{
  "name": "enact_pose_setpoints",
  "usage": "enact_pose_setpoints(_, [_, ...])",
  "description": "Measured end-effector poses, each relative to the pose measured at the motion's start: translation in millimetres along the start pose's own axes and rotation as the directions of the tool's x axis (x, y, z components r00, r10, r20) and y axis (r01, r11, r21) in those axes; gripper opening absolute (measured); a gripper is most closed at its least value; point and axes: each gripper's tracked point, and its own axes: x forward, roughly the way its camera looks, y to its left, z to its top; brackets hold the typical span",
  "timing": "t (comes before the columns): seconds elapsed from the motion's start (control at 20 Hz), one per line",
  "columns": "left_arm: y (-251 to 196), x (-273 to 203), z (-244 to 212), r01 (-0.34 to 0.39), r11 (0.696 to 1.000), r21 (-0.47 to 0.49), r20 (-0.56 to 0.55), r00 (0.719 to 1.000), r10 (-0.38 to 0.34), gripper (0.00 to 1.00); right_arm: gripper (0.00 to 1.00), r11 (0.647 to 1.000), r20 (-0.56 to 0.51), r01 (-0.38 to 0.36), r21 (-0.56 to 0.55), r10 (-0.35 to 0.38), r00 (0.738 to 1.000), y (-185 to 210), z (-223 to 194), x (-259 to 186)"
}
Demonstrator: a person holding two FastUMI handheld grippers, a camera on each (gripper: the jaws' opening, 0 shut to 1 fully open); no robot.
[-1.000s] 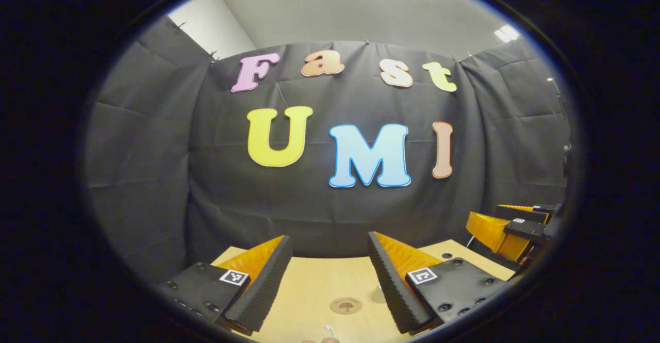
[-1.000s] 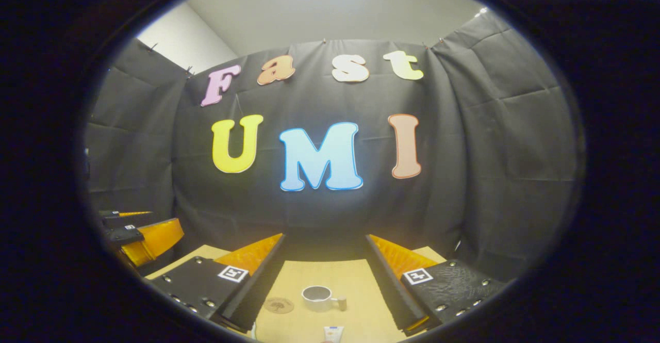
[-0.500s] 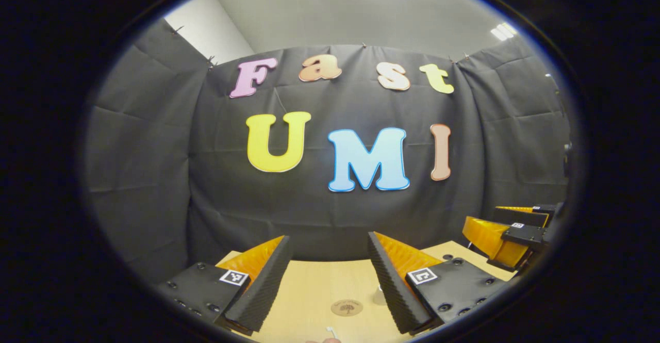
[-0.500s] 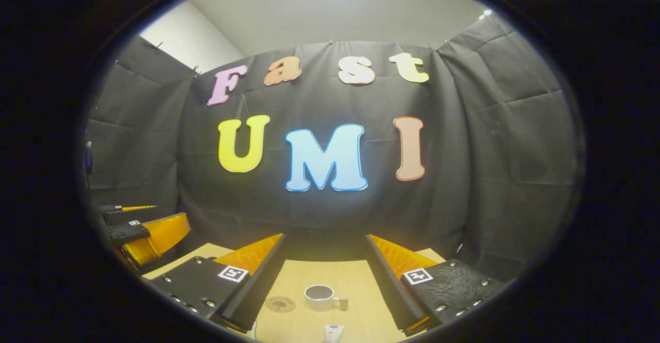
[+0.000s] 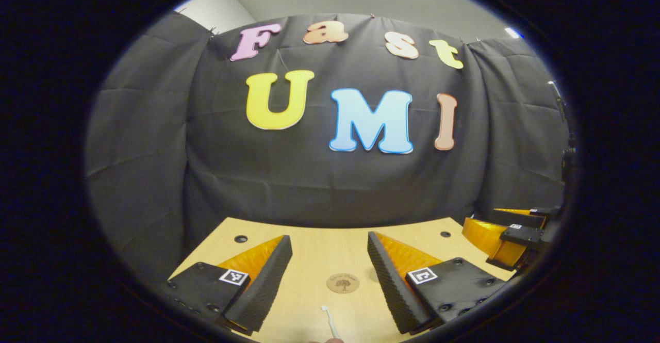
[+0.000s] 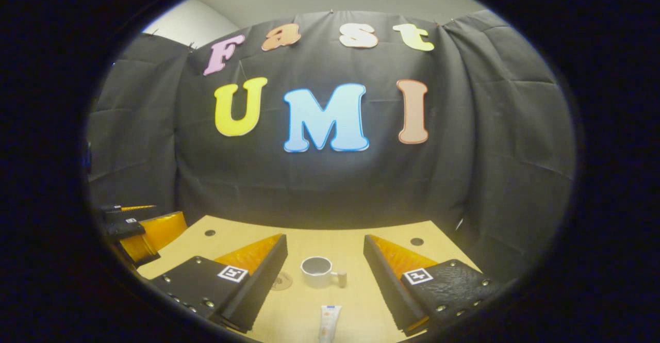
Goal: Put the toothbrush and toothpaste on the desktop into the cup, then pick up the cup and place it on the coaster on the desktop.
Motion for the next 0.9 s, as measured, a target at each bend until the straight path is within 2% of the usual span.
enact_pose_setpoints(0.2, [-2,10,-47,0.02,1.0,-0.007,-0.112,0.994,-0.021,0.94,0.94,1.0,-0.096,-0.002,-0.013,0.001,0.995,-1,-36,12])
enact_pose_setpoints(0.3, [-2,17,-69,0.029,0.999,-0.015,-0.176,0.984,-0.031,0.96,0.94,1.0,-0.158,-0.005,-0.018,0.002,0.987,-2,-57,18])
enact_pose_setpoints(0.35, [-1,20,-80,0.03,0.999,-0.02,-0.207,0.978,-0.034,0.94,0.94,1.0,-0.191,-0.005,-0.017,0.002,0.982,-3,-67,19])
enact_pose_setpoints(0.4, [0,23,-94,0.029,0.999,-0.023,-0.236,0.971,-0.034,0.97,0.94,1.0,-0.222,-0.007,-0.013,0.004,0.975,-4,-79,21])
enact_pose_setpoints(0.45, [-1,25,-108,0.027,0.999,-0.028,-0.269,0.963,-0.033,0.94,0.94,1.0,-0.255,-0.009,-0.01,0.006,0.967,-4,-89,23])
enact_pose_setpoints(0.65, [7,32,-158,-0.004,0.999,-0.05,-0.405,0.914,-0.017,0.98,0.94,1.0,-0.403,-0.017,-0.002,0.015,0.915,-3,-137,30])
enact_pose_setpoints(0.9, [11,30,-211,-0.026,0.998,-0.057,-0.526,0.85,-0.008,0.98,0.94,1.0,-0.52,-0.017,0.005,0.017,0.854,-6,-182,34])
